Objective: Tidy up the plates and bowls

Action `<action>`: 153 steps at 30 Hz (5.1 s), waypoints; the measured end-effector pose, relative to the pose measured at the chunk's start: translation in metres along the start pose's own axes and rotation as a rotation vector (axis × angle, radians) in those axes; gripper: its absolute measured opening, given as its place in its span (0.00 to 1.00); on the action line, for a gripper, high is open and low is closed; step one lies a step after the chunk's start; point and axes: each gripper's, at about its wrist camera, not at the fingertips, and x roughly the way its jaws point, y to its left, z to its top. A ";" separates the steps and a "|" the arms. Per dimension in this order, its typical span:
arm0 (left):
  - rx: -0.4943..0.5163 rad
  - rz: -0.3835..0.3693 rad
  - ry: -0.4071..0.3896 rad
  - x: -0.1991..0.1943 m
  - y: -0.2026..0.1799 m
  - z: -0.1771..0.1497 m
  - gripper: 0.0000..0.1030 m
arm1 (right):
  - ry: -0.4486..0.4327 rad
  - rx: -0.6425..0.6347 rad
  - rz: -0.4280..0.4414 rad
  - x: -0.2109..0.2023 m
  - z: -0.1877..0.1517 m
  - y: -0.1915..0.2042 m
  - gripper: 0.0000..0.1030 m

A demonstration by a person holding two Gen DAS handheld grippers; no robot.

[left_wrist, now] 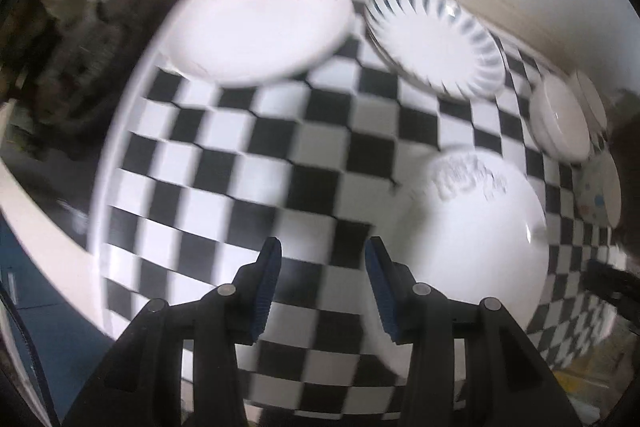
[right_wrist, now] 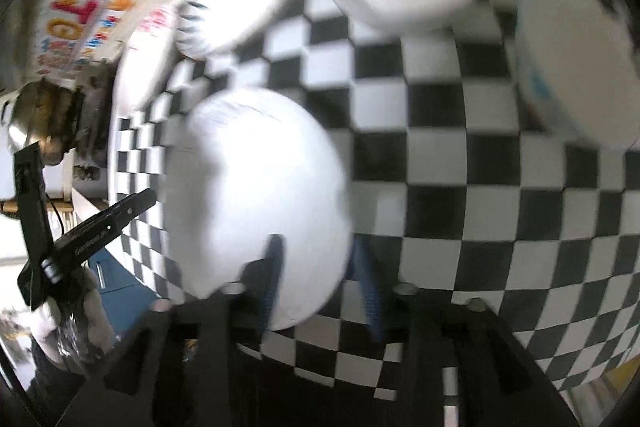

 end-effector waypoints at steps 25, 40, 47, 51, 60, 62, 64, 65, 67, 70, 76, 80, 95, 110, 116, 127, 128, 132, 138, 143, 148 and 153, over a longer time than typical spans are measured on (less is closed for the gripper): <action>-0.380 -0.164 0.078 0.084 0.187 0.157 0.39 | 0.152 -0.460 0.017 0.147 0.273 0.229 0.51; -0.415 -0.200 0.157 0.130 0.192 0.177 0.20 | 0.327 -0.379 0.063 0.227 0.323 0.212 0.17; -0.400 -0.206 0.127 0.126 0.199 0.171 0.20 | 0.314 -0.398 0.083 0.221 0.318 0.207 0.15; -0.383 -0.196 0.123 0.121 0.196 0.168 0.20 | 0.305 -0.410 0.084 0.216 0.309 0.206 0.15; -0.350 -0.187 0.088 0.088 0.188 0.160 0.20 | 0.270 -0.406 0.113 0.192 0.296 0.210 0.14; -0.341 -0.186 0.081 0.079 0.185 0.156 0.20 | 0.263 -0.403 0.122 0.183 0.292 0.210 0.14; -0.325 -0.180 0.077 0.070 0.181 0.151 0.20 | 0.250 -0.409 0.127 0.172 0.285 0.210 0.14; -0.319 -0.182 0.075 0.064 0.179 0.148 0.20 | 0.247 -0.410 0.130 0.167 0.282 0.209 0.14; -0.299 -0.177 0.072 0.053 0.175 0.141 0.20 | 0.243 -0.403 0.142 0.155 0.273 0.205 0.13; -0.260 -0.164 0.061 0.035 0.164 0.131 0.20 | 0.235 -0.401 0.153 0.138 0.259 0.199 0.13; -0.204 -0.169 0.051 0.005 0.138 0.113 0.20 | 0.206 -0.375 0.168 0.101 0.226 0.179 0.13; -0.168 -0.184 0.047 -0.008 0.121 0.095 0.20 | 0.187 -0.337 0.172 0.078 0.200 0.158 0.13; 0.000 -0.231 0.102 -0.004 0.041 0.050 0.21 | 0.136 -0.186 0.145 0.020 0.092 0.055 0.13; 0.157 -0.226 0.187 0.025 -0.024 0.024 0.22 | 0.131 -0.010 0.126 0.022 0.033 -0.028 0.13; 0.181 -0.217 0.218 0.038 -0.033 0.020 0.23 | 0.140 0.023 0.115 0.030 0.021 -0.042 0.13; 0.237 -0.164 0.251 0.055 -0.040 0.024 0.23 | 0.165 0.032 0.095 0.047 0.023 -0.039 0.13; 0.243 -0.155 0.254 0.056 -0.041 0.023 0.23 | 0.168 0.033 0.092 0.049 0.023 -0.038 0.12; 0.266 -0.136 0.262 0.060 -0.044 0.020 0.22 | 0.176 0.030 0.069 0.052 0.024 -0.036 0.12; 0.273 -0.130 0.261 0.060 -0.045 0.021 0.22 | 0.192 0.037 0.038 0.054 0.025 -0.039 0.12; 0.276 -0.121 0.255 0.059 -0.045 0.018 0.22 | 0.219 -0.004 -0.021 0.060 0.023 -0.023 0.15; 0.263 -0.121 0.253 0.056 -0.043 0.017 0.22 | 0.218 -0.001 -0.066 0.058 0.023 -0.017 0.15; 0.259 -0.116 0.221 0.039 -0.040 0.010 0.22 | 0.191 0.012 -0.132 0.054 0.020 -0.008 0.15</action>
